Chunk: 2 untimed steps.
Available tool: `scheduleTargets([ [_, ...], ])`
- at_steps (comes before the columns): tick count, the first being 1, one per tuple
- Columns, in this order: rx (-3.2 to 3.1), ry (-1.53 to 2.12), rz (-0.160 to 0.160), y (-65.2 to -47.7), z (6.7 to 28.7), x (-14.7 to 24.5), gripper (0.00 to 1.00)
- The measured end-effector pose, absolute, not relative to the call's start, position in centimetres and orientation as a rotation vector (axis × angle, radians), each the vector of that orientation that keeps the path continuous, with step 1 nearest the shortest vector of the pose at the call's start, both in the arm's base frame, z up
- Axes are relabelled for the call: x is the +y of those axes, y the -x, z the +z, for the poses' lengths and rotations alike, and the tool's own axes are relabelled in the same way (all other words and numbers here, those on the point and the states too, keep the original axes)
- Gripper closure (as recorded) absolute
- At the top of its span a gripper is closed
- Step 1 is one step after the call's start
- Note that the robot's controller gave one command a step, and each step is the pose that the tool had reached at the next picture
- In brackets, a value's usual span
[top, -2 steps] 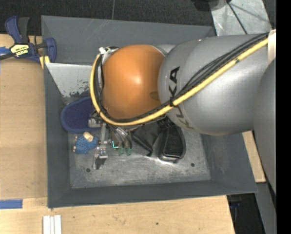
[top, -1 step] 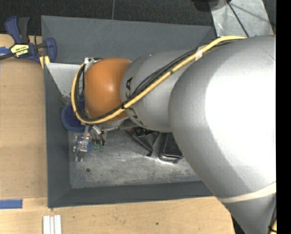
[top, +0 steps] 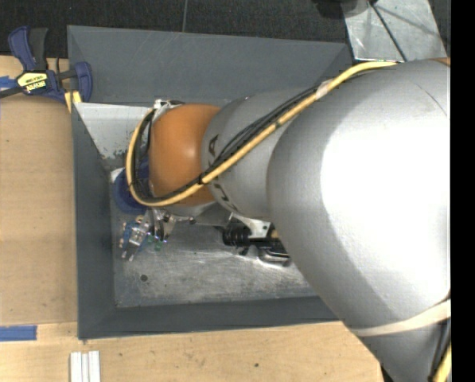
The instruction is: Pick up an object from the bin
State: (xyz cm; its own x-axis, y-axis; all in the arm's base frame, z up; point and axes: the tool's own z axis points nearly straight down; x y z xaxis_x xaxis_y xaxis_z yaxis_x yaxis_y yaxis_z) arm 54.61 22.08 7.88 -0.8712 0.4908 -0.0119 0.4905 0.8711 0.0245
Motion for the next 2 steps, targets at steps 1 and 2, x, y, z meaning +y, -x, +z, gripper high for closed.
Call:
scheduleTargets([
  [1,3.034,-0.788,0.015,-54.9,8.3,22.4,0.0],
  [2,2.989,-0.924,0.029,-55.5,7.9,20.8,0.0],
])
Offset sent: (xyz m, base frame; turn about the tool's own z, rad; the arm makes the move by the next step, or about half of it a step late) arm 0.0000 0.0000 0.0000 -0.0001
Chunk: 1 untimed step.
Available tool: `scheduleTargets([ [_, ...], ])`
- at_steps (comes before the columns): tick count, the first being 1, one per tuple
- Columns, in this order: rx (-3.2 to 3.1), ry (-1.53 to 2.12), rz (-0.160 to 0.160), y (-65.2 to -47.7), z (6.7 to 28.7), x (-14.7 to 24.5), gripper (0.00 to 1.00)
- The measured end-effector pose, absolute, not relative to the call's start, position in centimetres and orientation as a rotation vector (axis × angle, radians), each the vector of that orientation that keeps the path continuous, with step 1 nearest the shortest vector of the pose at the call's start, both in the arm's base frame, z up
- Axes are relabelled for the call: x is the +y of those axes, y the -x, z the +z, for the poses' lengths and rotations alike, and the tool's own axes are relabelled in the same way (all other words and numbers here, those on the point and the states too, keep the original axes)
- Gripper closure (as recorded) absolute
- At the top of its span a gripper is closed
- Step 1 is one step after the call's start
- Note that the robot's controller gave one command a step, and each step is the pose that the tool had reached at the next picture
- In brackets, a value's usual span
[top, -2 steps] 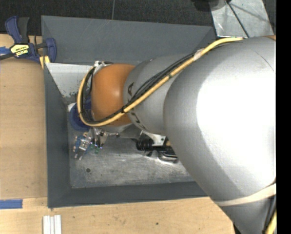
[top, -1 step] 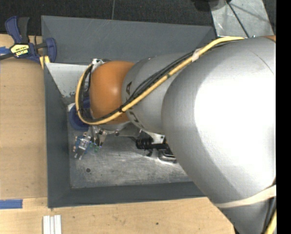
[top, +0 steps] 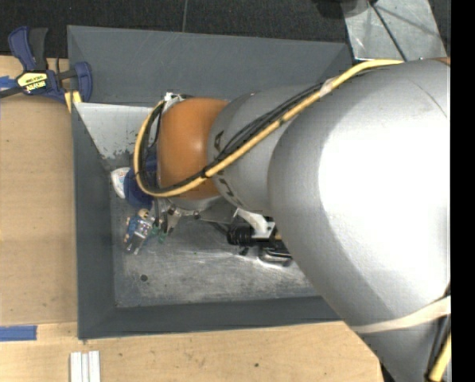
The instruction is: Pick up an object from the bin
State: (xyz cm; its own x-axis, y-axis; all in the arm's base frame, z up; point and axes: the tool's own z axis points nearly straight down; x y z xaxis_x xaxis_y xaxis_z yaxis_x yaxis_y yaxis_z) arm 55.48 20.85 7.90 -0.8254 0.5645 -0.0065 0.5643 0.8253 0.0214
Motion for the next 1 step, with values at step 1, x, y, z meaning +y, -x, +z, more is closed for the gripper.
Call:
scheduleTargets([
  [1,3.0,-0.918,0.013,-55.68,8.34,21.21,0.0],
])
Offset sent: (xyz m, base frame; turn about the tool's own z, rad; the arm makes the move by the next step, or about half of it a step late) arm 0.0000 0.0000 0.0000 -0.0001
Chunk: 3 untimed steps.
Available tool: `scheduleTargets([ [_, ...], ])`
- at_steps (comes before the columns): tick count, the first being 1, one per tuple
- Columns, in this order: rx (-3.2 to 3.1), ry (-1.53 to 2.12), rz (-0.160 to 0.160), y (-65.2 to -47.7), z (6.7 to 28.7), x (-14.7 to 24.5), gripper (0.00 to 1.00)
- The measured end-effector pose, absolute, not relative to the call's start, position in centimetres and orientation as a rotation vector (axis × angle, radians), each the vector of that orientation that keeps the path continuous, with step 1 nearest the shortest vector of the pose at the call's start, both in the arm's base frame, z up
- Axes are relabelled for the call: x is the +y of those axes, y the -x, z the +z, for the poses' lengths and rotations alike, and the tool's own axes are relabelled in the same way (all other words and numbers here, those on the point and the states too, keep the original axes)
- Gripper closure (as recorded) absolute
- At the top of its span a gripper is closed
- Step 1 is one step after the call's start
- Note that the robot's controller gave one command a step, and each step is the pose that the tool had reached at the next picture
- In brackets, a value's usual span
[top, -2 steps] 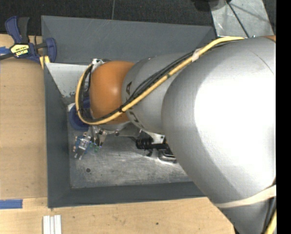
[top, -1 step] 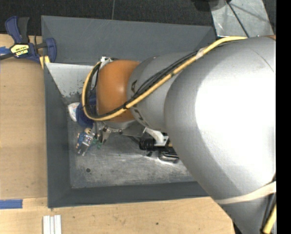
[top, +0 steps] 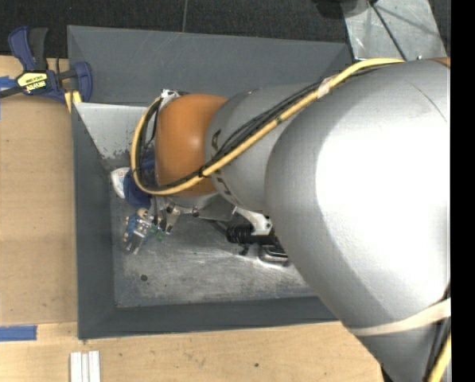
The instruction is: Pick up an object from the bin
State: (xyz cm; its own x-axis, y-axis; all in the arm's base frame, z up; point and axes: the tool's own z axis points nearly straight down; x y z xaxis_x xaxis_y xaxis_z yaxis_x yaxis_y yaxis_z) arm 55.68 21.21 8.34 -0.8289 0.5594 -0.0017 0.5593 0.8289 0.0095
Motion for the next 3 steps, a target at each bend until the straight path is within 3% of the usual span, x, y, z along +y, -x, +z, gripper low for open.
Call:
scheduleTargets([
  [1,2.985,-0.922,0.014,-56.1,8.6,20.8,1.0],
  [2,2.996,-0.923,0.006,-56.3,9.7,20.8,1.0],
  [3,2.998,-0.923,0.005,-56.4,13.6,20.8,1.0],
])
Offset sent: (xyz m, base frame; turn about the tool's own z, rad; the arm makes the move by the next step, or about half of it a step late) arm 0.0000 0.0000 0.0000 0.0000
